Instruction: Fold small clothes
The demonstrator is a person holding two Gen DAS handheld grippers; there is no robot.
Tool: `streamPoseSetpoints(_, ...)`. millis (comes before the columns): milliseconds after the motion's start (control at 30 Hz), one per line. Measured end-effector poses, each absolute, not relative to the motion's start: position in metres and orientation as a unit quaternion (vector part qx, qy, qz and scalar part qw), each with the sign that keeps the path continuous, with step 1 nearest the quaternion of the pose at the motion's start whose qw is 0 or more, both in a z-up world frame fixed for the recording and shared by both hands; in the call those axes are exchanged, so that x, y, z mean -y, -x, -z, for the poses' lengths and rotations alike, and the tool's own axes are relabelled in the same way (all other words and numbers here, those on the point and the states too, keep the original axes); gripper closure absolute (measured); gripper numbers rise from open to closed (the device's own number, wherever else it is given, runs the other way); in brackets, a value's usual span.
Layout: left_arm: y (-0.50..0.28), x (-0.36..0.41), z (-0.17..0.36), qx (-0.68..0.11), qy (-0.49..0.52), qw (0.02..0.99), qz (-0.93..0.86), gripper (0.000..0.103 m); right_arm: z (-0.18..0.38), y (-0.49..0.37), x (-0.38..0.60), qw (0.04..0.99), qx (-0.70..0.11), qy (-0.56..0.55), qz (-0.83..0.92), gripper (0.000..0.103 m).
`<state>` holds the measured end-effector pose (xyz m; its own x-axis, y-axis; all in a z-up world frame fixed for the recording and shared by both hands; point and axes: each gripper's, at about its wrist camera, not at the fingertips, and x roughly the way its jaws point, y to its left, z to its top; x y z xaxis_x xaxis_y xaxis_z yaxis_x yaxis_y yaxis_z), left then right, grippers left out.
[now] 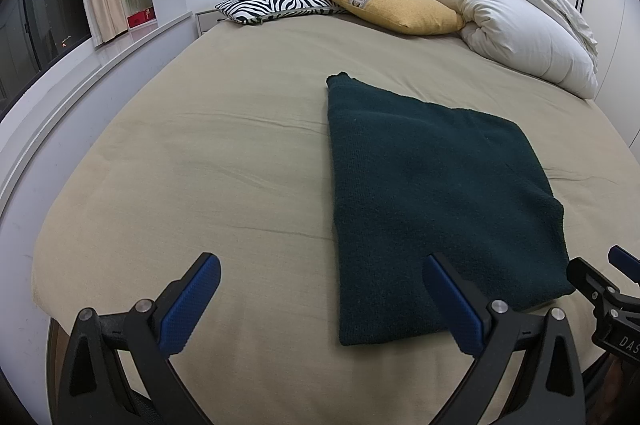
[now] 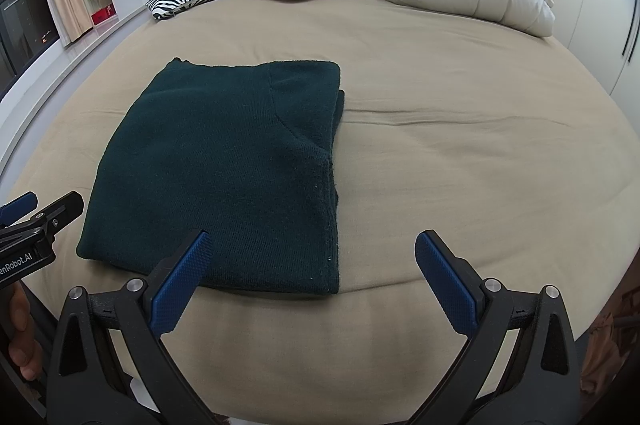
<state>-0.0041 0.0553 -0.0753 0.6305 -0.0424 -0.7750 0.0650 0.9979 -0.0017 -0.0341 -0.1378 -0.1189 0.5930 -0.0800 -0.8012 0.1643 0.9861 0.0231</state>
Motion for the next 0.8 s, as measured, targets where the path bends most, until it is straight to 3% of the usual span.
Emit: streamPoseSetpoints(800, 0.0098, -0.0587, 0.0772, -0.427, -0.010, 0.904, 0.020, 0.000, 0.1220, 0.0349, 0.1370, 0.890, -0.449, -0.050, 0.068, 0.000)
